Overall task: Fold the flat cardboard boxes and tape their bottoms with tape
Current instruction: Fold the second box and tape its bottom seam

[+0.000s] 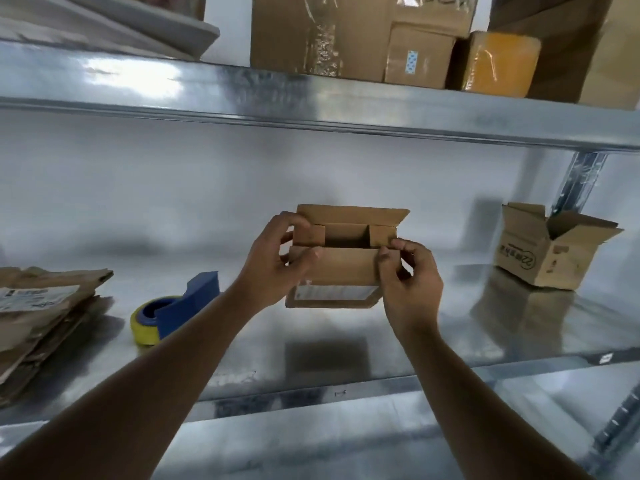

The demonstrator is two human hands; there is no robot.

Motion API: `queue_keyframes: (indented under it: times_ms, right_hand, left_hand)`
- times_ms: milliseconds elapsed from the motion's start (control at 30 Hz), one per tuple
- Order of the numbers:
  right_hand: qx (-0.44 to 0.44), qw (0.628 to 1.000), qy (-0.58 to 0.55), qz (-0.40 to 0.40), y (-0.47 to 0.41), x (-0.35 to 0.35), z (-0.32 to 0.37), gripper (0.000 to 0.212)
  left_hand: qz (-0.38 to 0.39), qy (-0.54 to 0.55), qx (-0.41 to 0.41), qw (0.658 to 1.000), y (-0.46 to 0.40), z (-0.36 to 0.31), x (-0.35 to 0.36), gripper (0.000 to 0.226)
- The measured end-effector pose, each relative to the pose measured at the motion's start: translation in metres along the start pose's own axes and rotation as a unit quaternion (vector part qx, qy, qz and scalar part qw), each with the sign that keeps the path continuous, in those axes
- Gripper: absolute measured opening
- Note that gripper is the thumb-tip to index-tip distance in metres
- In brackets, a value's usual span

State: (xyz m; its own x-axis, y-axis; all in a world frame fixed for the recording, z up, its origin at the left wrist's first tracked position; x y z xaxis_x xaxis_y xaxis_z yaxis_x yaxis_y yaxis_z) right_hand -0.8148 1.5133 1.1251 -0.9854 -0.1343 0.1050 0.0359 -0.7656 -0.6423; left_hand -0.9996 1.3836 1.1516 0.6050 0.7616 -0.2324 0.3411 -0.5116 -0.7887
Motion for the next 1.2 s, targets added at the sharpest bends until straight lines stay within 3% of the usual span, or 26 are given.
queue_keyframes:
  times_ms: [100, 200, 433, 533, 633, 867, 1000, 1067, 1200]
  right_hand:
    - [-0.002, 0.999, -0.008, 0.032, -0.018, -0.003, -0.009, 0.029]
    - [0.010, 0.998, -0.021, 0.058, -0.031, -0.006, -0.013, 0.045]
    - [-0.013, 0.996, 0.018, 0.091, -0.053, 0.002, -0.014, 0.053]
    - [-0.014, 0.993, 0.054, 0.105, -0.060, 0.004, -0.012, 0.057]
    - [-0.044, 0.986, 0.113, 0.114, -0.067, 0.006, -0.020, 0.041]
    - [-0.056, 0.971, 0.195, 0.123, -0.077, 0.013, -0.022, 0.021]
    - [-0.024, 0.952, 0.258, 0.163, -0.079, 0.017, -0.026, 0.031]
    - [-0.013, 0.949, 0.264, 0.171, -0.077, 0.018, -0.027, 0.030]
    - [-0.017, 0.949, 0.267, 0.164, -0.075, 0.023, -0.027, 0.025]
  left_hand:
    - [-0.006, 0.062, -0.081, 0.995, -0.003, -0.008, 0.014, 0.062]
    - [-0.026, 0.060, -0.083, 0.994, -0.004, -0.014, 0.025, 0.083]
    - [-0.073, -0.163, -0.039, 0.983, -0.012, -0.014, 0.034, 0.032]
    - [-0.068, -0.202, 0.008, 0.977, -0.020, -0.010, 0.032, 0.014]
    - [-0.057, -0.211, 0.019, 0.976, -0.027, -0.005, 0.035, 0.008]
    - [-0.024, -0.217, -0.040, 0.975, -0.038, 0.010, 0.033, 0.032]
    - [-0.013, -0.207, -0.153, 0.966, -0.042, 0.015, 0.032, 0.063]
    - [0.000, -0.206, -0.173, 0.963, -0.041, 0.020, 0.031, 0.058]
    - [0.023, -0.237, -0.166, 0.957, -0.039, 0.026, 0.028, 0.025]
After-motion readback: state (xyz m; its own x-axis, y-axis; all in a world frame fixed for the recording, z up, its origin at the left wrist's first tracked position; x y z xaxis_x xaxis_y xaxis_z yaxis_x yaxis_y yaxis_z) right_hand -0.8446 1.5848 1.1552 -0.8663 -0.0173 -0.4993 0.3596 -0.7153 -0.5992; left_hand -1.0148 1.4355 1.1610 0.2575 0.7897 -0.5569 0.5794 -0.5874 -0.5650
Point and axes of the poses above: each hand's wrist, its own y-axis away from the middle knuckle, its own x-axis out of the palm, z = x × y, the point moved 1 cm from there along -y, towards the middle knuckle, and after that the axes turned 5 degrees about -z, right-handed, at the moved point
